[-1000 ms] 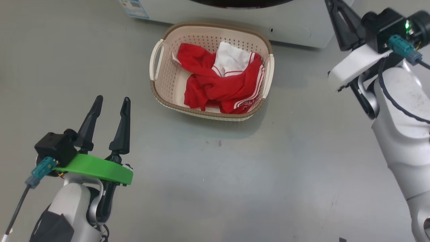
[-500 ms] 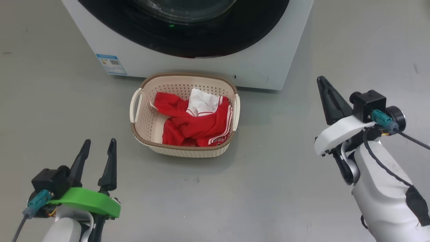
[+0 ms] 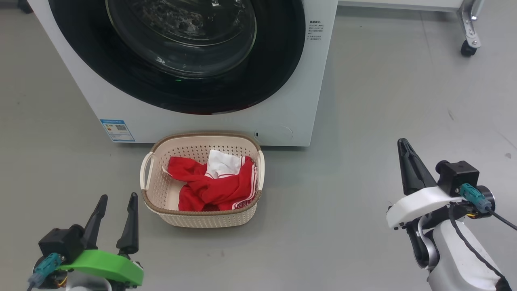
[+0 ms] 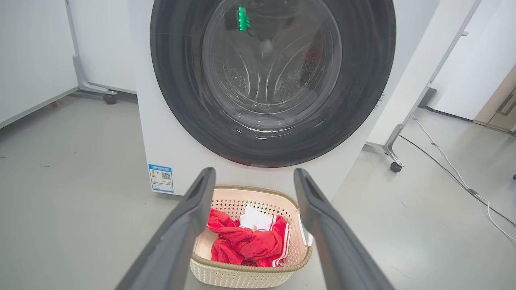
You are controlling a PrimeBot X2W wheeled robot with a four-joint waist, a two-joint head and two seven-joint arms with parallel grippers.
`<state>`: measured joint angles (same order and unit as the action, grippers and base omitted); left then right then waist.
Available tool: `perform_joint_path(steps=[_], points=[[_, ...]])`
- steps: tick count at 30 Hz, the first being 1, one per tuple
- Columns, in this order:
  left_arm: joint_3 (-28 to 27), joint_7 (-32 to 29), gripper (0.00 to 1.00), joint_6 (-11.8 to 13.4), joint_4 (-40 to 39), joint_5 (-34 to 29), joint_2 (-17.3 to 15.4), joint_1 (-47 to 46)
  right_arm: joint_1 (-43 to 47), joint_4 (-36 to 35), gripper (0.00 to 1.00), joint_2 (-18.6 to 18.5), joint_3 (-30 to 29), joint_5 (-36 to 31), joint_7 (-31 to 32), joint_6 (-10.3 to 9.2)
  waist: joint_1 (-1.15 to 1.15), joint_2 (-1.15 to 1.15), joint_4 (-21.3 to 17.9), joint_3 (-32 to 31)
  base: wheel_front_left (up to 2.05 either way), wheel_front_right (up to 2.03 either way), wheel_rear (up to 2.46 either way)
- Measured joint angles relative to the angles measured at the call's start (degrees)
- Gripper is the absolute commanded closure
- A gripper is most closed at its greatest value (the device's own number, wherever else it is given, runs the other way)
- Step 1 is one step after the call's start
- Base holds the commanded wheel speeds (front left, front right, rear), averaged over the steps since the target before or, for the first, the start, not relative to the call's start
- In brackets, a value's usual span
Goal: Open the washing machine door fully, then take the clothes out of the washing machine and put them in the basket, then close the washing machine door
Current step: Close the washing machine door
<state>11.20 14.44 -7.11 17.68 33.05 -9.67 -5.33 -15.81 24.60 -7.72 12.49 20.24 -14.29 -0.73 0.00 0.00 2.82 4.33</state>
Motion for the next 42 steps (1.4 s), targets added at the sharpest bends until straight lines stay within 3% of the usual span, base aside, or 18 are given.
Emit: perform_joint_path(steps=[13,14,16,17,42], points=[[-1.0,0.0,0.00,0.0,-1.9,-1.4,0.8,1.3,8.1,-6.9,1.00,1.0,-2.1,-0.3,-0.1,-1.46,0.00,0.00,-1.1,-2.1,0.00,0.00,0.00],[-1.1,0.0,0.00,0.0,-2.0,-1.4,0.9,1.5,8.4,-7.2,0.96,1.0,-2.1,-0.5,-0.1,-1.47,0.00,0.00,-1.2,-2.1,0.00,0.00,0.00],[-1.5,0.0,0.00,0.0,-2.2,-1.6,1.1,1.8,9.1,-8.2,0.39,1.0,-2.5,-0.7,-0.1,-1.57,0.00,0.00,-1.2,-2.1,0.00,0.00,0.00],[-1.7,0.0,0.00,0.0,-2.2,-1.9,1.1,1.9,9.5,-8.6,0.00,1.1,-2.7,-0.7,-0.1,-1.92,0.00,0.00,-1.2,-2.1,0.00,0.00,0.00],[-1.8,0.0,0.00,0.0,-3.9,-4.0,1.6,2.4,13.8,-13.5,0.00,2.2,-3.9,-2.8,-0.1,-1.93,0.00,0.00,-1.5,-1.7,0.00,0.00,0.00]])
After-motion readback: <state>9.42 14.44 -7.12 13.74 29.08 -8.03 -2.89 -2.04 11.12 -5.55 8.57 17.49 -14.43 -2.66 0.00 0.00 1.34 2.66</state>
